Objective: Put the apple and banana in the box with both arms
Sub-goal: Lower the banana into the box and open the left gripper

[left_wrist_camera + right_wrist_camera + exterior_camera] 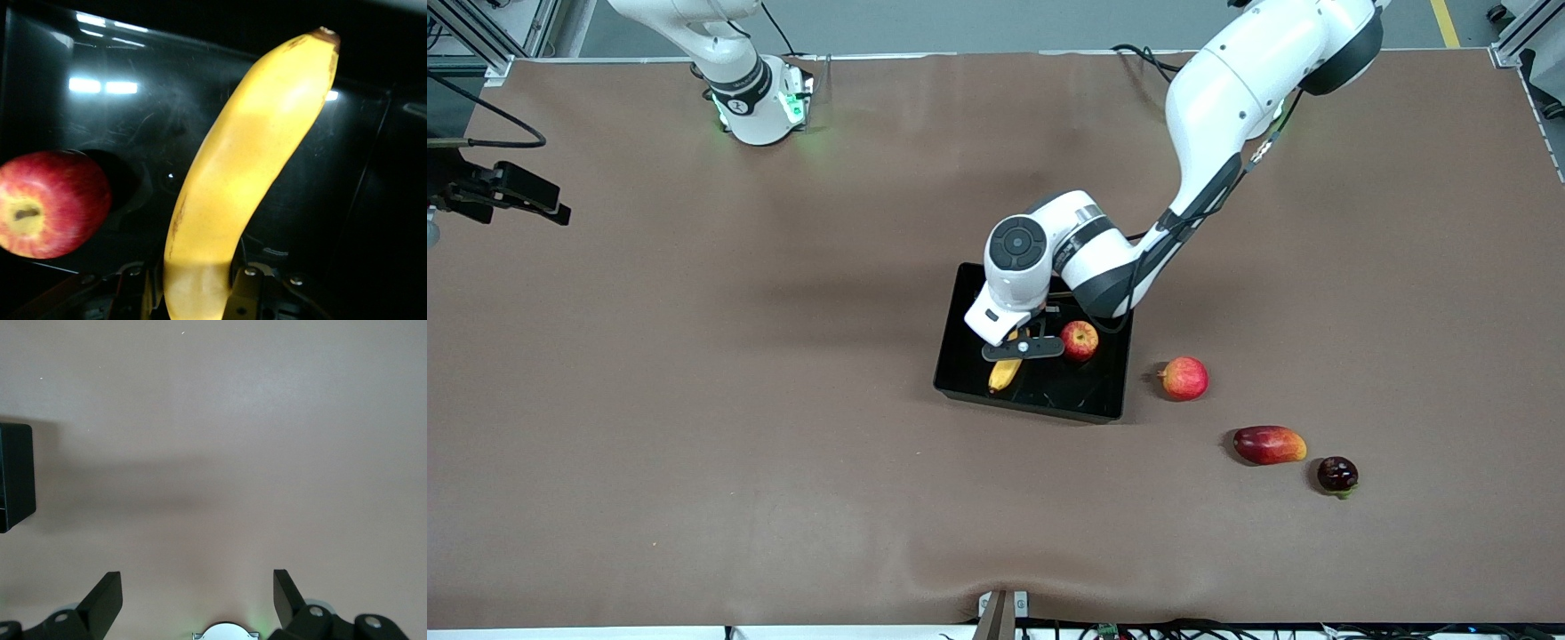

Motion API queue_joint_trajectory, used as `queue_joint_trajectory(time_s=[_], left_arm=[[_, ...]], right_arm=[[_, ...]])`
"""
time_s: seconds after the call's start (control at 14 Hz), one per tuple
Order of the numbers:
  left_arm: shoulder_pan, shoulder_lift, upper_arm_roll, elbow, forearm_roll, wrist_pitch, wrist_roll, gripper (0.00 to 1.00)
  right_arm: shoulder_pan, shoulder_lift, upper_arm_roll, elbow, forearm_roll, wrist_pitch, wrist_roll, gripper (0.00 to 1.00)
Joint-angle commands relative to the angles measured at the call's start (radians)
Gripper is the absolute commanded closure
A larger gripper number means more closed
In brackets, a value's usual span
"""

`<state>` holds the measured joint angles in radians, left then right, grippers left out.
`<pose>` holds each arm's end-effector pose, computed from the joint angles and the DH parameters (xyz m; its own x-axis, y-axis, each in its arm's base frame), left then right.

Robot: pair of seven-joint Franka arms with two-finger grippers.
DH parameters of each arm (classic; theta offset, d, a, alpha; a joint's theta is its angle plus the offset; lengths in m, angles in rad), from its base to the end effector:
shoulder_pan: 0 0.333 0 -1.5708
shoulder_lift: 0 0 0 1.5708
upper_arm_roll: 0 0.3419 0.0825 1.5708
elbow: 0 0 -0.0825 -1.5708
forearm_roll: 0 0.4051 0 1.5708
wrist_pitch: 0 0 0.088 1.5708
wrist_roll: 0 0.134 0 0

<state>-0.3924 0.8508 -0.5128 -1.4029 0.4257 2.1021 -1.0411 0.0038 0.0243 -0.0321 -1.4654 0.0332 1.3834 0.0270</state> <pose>0.5451 -0.5275 0.2132 0.9979 0.0527 -0.0365 0.0521 -0.9985 -0.0183 0.5611 -0.0107 0.6453 0.9931 -0.0490 -0.1068 -0.0524 -0.9982 -0.0294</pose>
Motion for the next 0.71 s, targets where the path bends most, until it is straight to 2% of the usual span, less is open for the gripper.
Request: queue_joint_trajectory(time_s=[0.0, 0.21, 0.28, 0.36, 0.43, 0.5, 0.64], left_arm=[[-0.04, 0.045, 0.037, 0.031, 0.002, 0.047, -0.01, 1.0], [-0.069, 0.065, 0.071, 0.031, 0.002, 0.087, -0.011, 1.0], [-0.075, 0.07, 0.077, 0.031, 0.002, 0.087, -0.013, 0.92], [-0.075, 0.068, 0.08, 0.031, 0.002, 0.087, -0.008, 0.69], [-0.072, 0.062, 0.08, 0.03, 0.004, 0.087, -0.011, 0.26], [-0.074, 0.057, 0.08, 0.03, 0.013, 0.087, -0.007, 0.0], [-0.065, 0.036, 0.08, 0.033, 0.013, 0.085, -0.005, 0.0]], right_arm=[[-0.004, -0.004, 0.004, -0.001, -0.001, -0.007, -0.004, 0.0], [-0.004, -0.004, 0.004, -0.001, -0.001, -0.006, -0.004, 0.0], [-0.005, -0.004, 0.004, 0.0, 0.001, -0.004, -0.004, 0.0], [-0.005, -0.004, 0.004, 0.0, 0.001, -0.003, -0.004, 0.0], [-0.005, -0.004, 0.004, 0.0, -0.001, 0.0, -0.004, 0.0], [-0.005, -0.004, 0.004, 0.0, -0.002, 0.002, -0.004, 0.0], [-0.007, -0.004, 0.004, 0.0, -0.001, 0.0, -0.004, 0.0]])
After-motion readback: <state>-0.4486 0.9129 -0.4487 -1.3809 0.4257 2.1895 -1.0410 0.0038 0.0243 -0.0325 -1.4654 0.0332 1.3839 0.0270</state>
